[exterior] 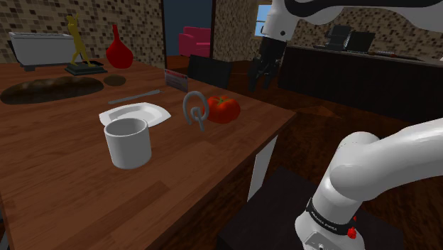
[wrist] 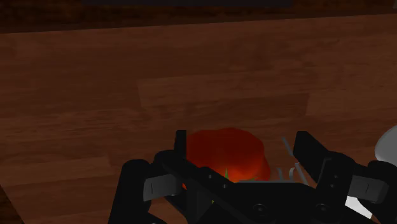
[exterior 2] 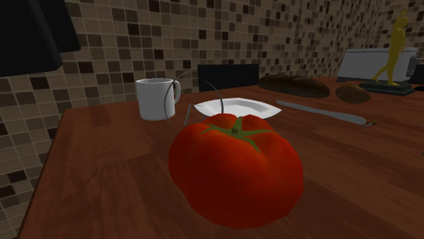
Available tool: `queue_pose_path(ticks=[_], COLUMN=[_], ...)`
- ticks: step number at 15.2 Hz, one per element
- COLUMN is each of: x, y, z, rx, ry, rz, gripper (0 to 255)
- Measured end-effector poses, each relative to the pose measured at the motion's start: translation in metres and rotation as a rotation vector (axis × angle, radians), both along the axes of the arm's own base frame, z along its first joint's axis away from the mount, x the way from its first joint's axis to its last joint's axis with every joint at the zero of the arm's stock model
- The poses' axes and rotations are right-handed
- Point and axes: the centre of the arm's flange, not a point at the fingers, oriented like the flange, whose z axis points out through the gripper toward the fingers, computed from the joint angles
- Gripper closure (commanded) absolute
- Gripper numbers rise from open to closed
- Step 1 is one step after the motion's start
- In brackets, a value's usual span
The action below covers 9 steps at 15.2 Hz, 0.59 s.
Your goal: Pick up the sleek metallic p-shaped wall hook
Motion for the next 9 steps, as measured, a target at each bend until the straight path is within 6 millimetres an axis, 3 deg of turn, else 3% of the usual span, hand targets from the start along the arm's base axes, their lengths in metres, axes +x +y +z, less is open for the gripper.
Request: queue_pose_path(ticks=[3, 9], x=[0.013, 0.068], y=[0.012, 0.073], z=[0.003, 0.005], rx=[-0.008, -0.043], ry=[0.009, 0.051], rz=[0.006, 0.037], gripper=[0, 0])
